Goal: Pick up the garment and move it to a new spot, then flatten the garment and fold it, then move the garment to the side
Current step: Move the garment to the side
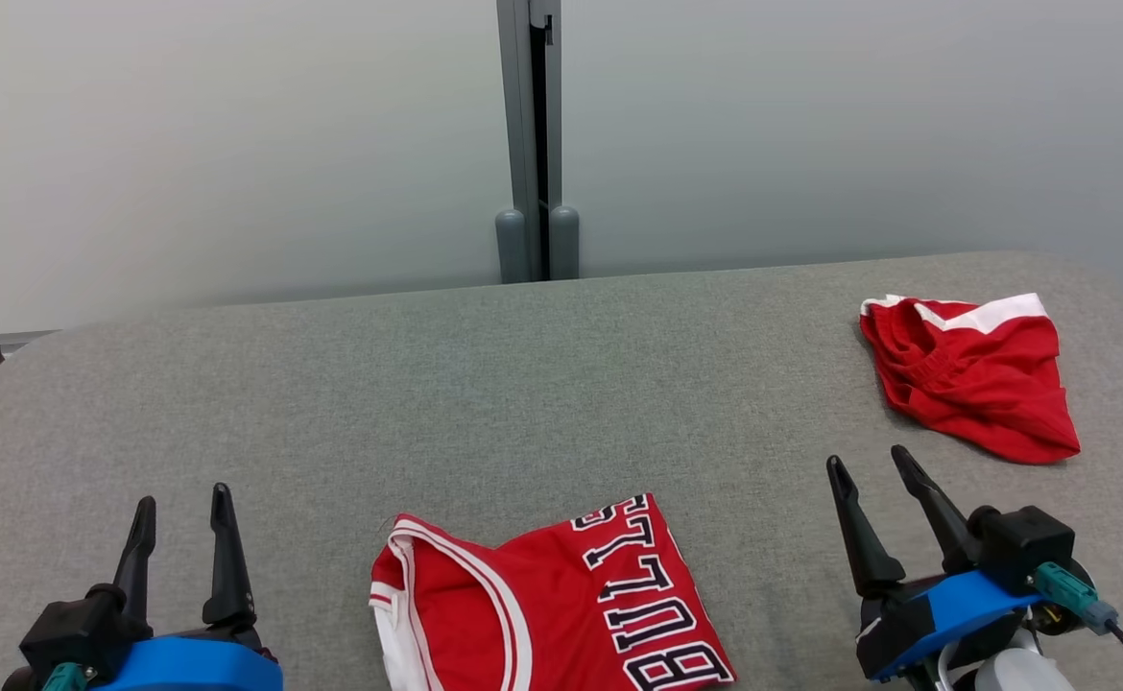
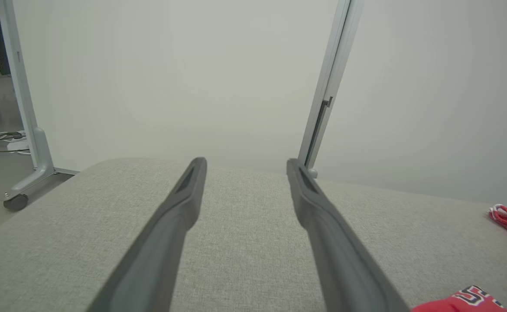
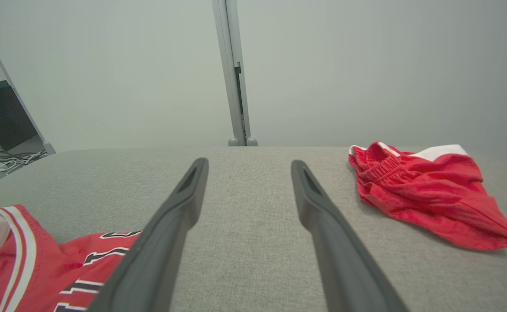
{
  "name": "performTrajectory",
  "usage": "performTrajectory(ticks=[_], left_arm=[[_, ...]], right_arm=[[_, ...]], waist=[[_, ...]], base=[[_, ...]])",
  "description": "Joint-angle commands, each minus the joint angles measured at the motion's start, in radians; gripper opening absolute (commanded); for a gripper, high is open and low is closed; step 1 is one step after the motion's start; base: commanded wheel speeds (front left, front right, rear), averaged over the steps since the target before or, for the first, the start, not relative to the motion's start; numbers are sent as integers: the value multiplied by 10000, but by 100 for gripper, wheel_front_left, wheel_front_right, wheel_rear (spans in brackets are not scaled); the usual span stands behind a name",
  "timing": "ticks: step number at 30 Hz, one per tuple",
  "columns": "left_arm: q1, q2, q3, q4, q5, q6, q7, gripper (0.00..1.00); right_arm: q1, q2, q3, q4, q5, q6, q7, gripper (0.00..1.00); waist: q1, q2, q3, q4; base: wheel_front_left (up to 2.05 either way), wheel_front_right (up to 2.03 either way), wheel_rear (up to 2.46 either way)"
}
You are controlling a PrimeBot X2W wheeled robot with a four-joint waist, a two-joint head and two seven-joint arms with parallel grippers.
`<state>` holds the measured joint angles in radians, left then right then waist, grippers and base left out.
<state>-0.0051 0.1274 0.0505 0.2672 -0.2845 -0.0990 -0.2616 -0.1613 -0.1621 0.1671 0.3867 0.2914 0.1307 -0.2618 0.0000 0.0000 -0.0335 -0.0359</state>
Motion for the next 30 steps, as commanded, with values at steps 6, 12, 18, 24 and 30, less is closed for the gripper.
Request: performTrajectory(ticks=[6,12,18,24,30], left_arm=[[14,-78,-65,-46,226,-20,-44,100],[-200,-214,-220,-6,296,-71,-43,100],[-323,-241,-329,245,139,-170,-44,100],[-369,-224,-326,334,144,-219,-44,100],[-405,-248,-310,390,151,-238,-44,100]], right_arm=[[-390,126,1014,676,465,2,600,100],[-1437,453,1951,2297,1367,3,2874,100],[-2399,707,2188,4361,1996,2,4903,100],[-2584,990,2797,5237,2655,12,6359,100],[-2956,835,3450,4893,3319,13,5875,0]], waist=[[0,0,104,215],[0,0,242,584],[0,0,261,1065],[0,0,280,1349],[0,0,325,1436]], base=[[0,0,0],[0,0,0],[0,0,0],[0,0,0],[0,0,0]])
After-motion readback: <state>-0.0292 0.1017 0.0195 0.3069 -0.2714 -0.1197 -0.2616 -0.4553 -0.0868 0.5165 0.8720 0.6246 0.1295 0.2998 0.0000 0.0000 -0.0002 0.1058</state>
